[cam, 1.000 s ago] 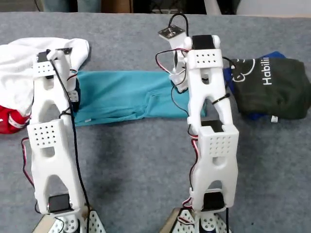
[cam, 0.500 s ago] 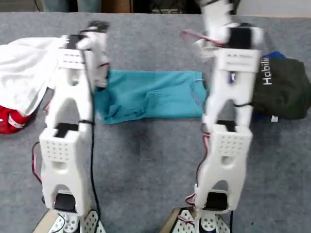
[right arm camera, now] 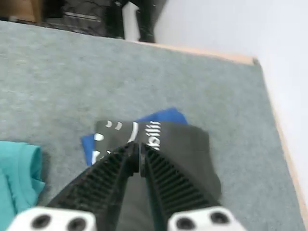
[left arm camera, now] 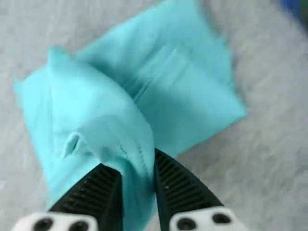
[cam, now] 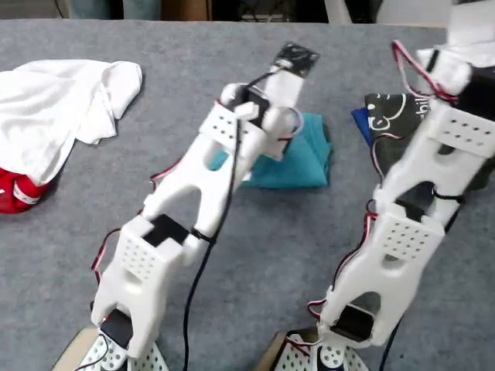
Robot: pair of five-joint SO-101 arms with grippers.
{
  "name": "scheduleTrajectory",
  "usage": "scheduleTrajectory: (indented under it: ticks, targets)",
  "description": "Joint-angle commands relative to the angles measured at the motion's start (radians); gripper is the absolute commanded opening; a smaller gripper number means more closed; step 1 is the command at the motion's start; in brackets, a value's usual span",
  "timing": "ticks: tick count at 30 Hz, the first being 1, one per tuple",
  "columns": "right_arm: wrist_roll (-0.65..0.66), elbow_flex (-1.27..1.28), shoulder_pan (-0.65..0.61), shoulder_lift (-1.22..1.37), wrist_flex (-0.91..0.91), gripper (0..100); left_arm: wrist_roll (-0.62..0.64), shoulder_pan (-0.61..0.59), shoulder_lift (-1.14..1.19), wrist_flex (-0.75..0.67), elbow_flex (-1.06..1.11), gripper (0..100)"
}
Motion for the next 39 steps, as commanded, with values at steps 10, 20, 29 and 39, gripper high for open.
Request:
scheduleTrajectory:
  ticks: [10, 20, 29, 39]
  targets:
    - [0.000, -0.030, 0.000, 0.013, 0.000, 1.5, 0.199, 0.056, 0.143, -0.290, -0.139, 3]
    - [-0.003, -0.031, -0.040, 0.101, -0.002, 1.5, 0.393, 0.005, 0.238, -0.152, -0.334, 29]
    - [-0.046, 0.090, -0.301, 0.102, 0.008, 1.5, 0.313, -0.351, 0.275, 0.267, -0.819, 8]
    - [-0.057, 0.524, -0.644, 0.216, -0.146, 1.5, 0.095, -0.549, 0.295, 0.334, -0.621, 3]
